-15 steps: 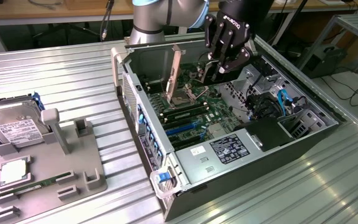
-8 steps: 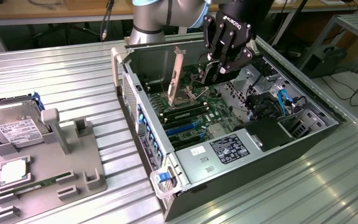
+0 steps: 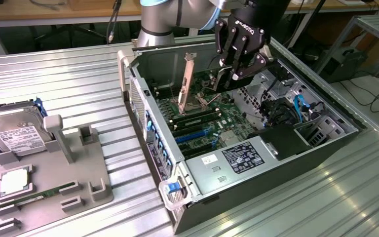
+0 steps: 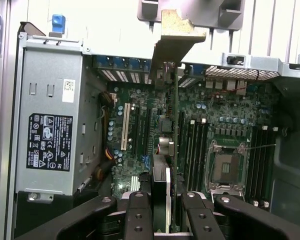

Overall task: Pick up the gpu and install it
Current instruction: 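Insert the gpu into the slot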

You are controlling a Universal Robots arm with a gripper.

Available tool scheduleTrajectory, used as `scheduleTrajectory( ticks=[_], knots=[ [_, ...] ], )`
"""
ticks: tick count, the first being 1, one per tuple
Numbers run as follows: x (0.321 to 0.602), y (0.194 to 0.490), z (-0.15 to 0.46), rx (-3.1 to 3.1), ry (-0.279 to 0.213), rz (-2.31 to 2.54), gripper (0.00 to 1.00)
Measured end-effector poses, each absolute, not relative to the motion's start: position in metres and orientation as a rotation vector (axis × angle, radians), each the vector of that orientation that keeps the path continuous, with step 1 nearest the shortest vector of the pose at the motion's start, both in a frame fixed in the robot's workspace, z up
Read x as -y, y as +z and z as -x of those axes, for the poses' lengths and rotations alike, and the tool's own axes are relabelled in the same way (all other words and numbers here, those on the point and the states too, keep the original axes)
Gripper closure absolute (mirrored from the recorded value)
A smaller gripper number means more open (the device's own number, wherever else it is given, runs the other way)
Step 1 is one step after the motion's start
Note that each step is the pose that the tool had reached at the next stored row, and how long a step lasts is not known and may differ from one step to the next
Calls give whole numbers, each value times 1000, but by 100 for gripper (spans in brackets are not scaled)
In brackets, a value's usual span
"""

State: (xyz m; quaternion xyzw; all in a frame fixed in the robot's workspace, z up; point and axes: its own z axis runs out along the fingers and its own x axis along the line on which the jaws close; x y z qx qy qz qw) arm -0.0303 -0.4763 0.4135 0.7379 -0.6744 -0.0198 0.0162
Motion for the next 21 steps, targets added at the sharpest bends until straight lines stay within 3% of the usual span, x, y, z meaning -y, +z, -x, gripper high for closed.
scheduleTrajectory(
  ticks=[21],
  knots=[
    [450,405,29,2101,-53,-2292,73]
  ],
)
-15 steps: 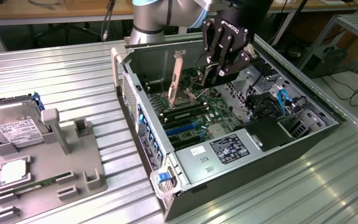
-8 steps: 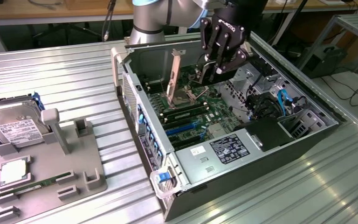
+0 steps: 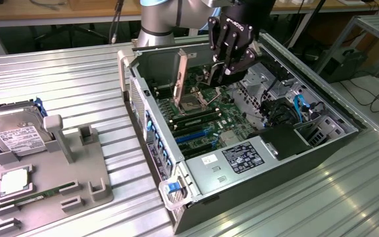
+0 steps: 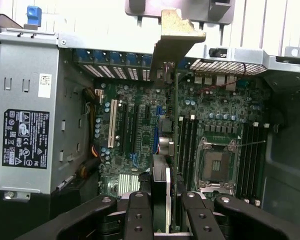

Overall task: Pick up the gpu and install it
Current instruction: 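Insert the gpu into the slot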

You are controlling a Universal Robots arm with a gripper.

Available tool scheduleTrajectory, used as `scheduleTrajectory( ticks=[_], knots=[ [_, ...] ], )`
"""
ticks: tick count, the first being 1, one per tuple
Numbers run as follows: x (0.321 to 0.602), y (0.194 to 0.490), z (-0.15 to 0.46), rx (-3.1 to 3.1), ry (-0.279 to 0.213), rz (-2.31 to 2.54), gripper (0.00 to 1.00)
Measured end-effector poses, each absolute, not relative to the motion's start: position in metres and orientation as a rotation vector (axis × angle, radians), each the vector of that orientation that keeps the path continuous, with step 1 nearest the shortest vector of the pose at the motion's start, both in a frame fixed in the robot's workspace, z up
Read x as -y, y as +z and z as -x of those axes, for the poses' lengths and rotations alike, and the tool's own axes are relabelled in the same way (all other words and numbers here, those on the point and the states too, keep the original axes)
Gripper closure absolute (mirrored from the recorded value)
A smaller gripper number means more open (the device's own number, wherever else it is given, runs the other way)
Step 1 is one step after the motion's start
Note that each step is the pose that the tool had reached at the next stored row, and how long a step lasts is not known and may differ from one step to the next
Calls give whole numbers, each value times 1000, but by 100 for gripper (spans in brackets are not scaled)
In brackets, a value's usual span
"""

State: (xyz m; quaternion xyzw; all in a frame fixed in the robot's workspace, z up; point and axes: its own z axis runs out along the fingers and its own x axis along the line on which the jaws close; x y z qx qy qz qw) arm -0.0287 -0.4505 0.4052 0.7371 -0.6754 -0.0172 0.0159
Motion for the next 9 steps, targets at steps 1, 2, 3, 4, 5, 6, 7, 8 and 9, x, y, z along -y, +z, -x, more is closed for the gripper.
scheduleTrajectory(
  ticks=[1,2,3,4,5,6,7,8,9],
  knots=[
    [449,405,29,2101,-53,-2292,73],
    [448,404,29,2101,-53,-2292,73],
    [447,404,29,2101,-53,-2292,73],
    [445,403,29,2101,-53,-2292,73],
    [444,403,29,2101,-53,-2292,73],
    [443,402,29,2101,-53,-2292,73],
    [443,402,29,2101,-53,-2292,73],
    [442,401,29,2101,-53,-2292,73],
    [441,401,29,2101,-53,-2292,73]
  ],
)
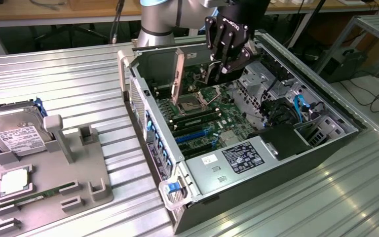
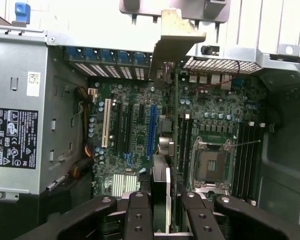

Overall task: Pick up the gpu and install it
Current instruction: 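Insert the gpu into the slot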

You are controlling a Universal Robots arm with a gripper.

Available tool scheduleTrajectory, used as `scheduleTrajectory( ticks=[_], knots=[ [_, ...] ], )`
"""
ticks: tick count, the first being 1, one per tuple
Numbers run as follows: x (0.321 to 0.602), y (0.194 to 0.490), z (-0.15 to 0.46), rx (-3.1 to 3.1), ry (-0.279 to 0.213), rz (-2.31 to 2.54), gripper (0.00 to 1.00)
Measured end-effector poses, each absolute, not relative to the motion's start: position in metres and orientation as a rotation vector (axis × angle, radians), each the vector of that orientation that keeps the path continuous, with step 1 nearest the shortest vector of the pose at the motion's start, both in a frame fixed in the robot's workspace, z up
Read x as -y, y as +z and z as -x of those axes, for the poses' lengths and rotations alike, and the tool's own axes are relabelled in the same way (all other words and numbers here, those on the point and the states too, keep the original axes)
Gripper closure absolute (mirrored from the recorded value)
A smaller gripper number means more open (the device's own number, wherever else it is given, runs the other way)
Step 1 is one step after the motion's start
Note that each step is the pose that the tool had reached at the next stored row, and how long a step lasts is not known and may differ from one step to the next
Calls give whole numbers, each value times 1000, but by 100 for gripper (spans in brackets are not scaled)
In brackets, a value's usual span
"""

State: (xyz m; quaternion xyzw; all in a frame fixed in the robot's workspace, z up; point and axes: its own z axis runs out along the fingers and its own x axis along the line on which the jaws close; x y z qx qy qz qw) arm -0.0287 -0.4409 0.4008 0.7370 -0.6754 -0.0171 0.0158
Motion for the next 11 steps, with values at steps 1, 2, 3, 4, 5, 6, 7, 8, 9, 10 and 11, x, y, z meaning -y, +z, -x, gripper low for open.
scheduleTrajectory(
  ticks=[1,2,3,4,5,6,7,8,9,10,11],
  knots=[
    [440,400,29,2101,-53,-2292,73],
    [440,400,29,2101,-53,-2293,73],
    [440,399,29,2101,-53,-2293,73],
    [440,398,29,2101,-53,-2293,73],
    [439,398,29,2101,-53,-2292,73],
    [439,397,29,2101,-53,-2292,73],
    [439,390,29,2115,-49,-2283,73],
    [439,380,29,2119,-42,-2285,73],
    [439,373,29,2125,-28,-2292,73],
    [439,367,31,2144,21,-2312,73],
    [439,360,33,2144,18,-2313,73]
  ],
)
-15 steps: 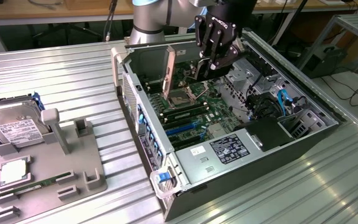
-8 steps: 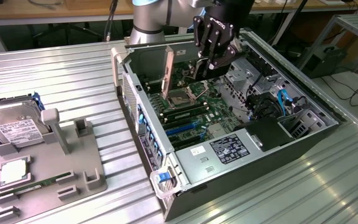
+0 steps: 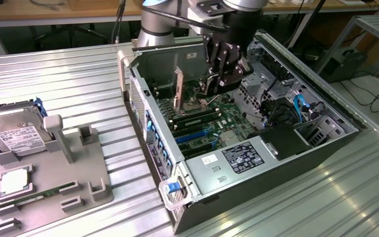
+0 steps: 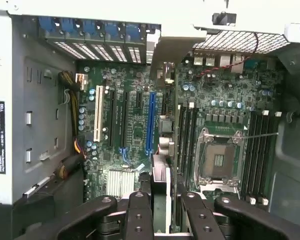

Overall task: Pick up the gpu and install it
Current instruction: 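Insert the gpu into the slot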

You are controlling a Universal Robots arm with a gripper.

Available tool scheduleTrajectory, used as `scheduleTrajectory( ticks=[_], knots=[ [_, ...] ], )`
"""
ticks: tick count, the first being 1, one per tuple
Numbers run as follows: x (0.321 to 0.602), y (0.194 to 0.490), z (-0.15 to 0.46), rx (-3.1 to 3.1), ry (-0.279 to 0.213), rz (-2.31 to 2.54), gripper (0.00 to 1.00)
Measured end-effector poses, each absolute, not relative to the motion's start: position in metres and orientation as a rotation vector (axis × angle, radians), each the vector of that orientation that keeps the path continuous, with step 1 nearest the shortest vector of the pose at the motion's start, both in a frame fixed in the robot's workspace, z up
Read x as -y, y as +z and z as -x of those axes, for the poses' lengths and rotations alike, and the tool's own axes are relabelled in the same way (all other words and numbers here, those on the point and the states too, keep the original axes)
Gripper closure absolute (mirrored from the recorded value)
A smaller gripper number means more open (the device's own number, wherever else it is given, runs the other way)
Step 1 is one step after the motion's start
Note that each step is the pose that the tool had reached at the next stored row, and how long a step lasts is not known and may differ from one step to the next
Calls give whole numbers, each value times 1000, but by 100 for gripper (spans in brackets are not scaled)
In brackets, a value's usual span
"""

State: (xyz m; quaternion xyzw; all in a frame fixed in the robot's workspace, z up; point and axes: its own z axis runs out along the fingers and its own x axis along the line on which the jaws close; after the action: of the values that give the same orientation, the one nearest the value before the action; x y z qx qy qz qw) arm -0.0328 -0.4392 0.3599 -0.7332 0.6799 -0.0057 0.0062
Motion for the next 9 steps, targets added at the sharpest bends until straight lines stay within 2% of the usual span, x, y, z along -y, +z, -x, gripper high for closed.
scheduleTrajectory(
  ticks=[3,6,9],
  knots=[
    [440,333,35,-2238,-16,2192,73],
    [457,314,38,-2243,47,2191,73],
    [463,297,45,-2223,56,2204,73]
  ],
)
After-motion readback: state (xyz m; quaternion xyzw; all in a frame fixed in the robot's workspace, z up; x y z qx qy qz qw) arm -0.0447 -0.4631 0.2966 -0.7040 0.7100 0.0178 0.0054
